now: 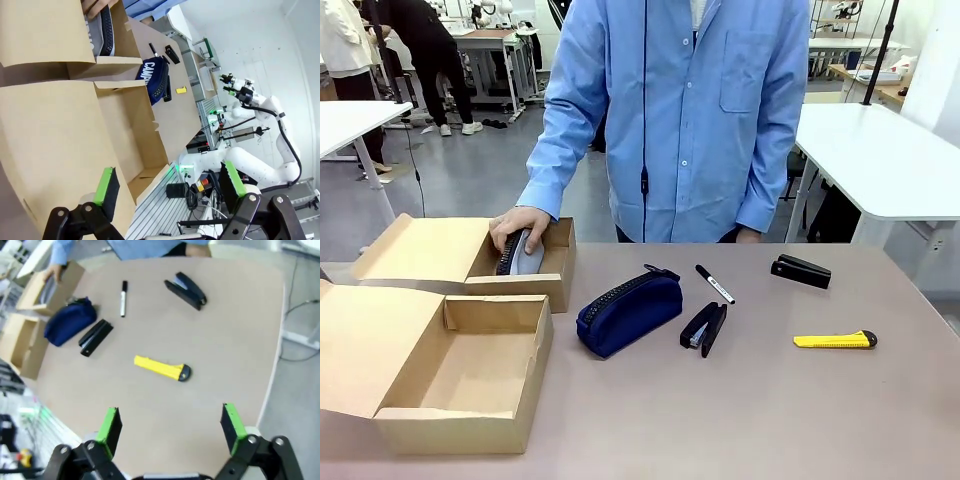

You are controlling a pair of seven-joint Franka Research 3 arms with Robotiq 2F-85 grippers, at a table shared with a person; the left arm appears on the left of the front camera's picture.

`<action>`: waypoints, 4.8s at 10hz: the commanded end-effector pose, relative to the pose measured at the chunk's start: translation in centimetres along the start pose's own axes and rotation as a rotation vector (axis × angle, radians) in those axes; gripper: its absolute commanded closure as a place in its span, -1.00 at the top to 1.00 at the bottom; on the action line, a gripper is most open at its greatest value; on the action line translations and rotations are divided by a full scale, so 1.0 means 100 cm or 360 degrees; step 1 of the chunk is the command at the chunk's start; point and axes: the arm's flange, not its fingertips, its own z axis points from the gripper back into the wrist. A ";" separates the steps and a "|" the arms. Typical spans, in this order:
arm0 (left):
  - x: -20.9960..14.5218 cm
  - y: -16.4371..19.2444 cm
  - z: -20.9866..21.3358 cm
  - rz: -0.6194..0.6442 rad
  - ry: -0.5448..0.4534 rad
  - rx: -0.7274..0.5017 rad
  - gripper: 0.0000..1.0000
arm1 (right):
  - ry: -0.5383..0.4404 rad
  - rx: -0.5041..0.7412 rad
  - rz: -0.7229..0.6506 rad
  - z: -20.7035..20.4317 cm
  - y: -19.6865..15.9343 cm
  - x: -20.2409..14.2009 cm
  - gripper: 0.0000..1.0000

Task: Place items inside the box.
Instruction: Pick up a Pencil pouch or Stapler and place it inside the Mailer Box closest to the robot.

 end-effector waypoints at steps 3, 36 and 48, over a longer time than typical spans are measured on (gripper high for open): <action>0.001 -0.001 0.000 -0.0038 -0.0025 -0.0035 1.00 | 0.0133 0.0035 0.0413 -0.098 -0.012 0.079 1.00; 0.001 -0.001 0.000 -0.0038 -0.0025 -0.0035 1.00 | 0.0613 0.0274 0.0318 -0.188 -0.080 0.102 -1.00; 0.001 -0.001 0.000 -0.0038 -0.0025 -0.0035 1.00 | 0.0479 0.0887 0.0538 -0.097 0.020 0.010 -1.00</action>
